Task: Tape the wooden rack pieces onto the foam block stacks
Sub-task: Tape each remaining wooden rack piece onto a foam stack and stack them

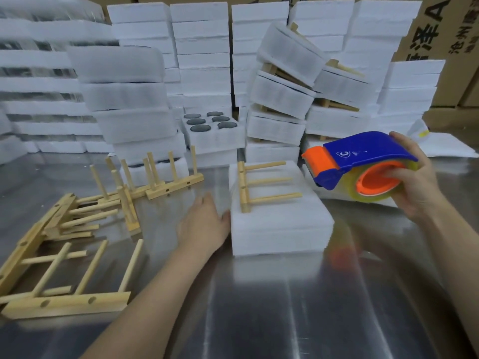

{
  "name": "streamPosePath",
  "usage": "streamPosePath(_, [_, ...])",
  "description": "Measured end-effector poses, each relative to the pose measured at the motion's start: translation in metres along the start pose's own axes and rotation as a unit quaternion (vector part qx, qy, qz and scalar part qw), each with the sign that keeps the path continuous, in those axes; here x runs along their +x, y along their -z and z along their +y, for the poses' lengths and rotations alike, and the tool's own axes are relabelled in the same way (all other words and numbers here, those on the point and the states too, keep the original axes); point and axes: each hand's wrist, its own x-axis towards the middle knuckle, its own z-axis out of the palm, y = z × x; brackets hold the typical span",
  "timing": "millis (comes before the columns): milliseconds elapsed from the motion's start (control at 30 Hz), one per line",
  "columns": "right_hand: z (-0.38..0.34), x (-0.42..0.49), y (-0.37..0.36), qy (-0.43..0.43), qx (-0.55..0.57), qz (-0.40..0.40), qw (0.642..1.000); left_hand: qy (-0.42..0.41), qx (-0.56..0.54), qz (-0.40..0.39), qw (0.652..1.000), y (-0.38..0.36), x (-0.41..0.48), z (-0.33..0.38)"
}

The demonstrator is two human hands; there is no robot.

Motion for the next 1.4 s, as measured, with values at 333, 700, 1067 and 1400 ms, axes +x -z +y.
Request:
streamPosePath(333, [0.001,-0.003,-0.001,-0.007,0.029,0.013,0.999,-0.078,-0.071,0.147,0.983,0.04,0.022,0.036])
streamPosePath(700, [0.006,0.001,0.001,0.001,0.024,0.007,1.0,-0.114,0.125,-0.174,0.97,0.001,0.114,0.119])
streamPosePath(1067, [0.001,-0.015,-0.006,0.0,0.007,0.005,1.0,-0.157,0.152,-0.181,0.959,0.012,0.092,0.11])
streamPosePath(1400, [-0.012,-0.032,-0.004,0.003,-0.061,-0.074,0.995,-0.112,0.088,-0.184,0.972,0.03,0.067,0.088])
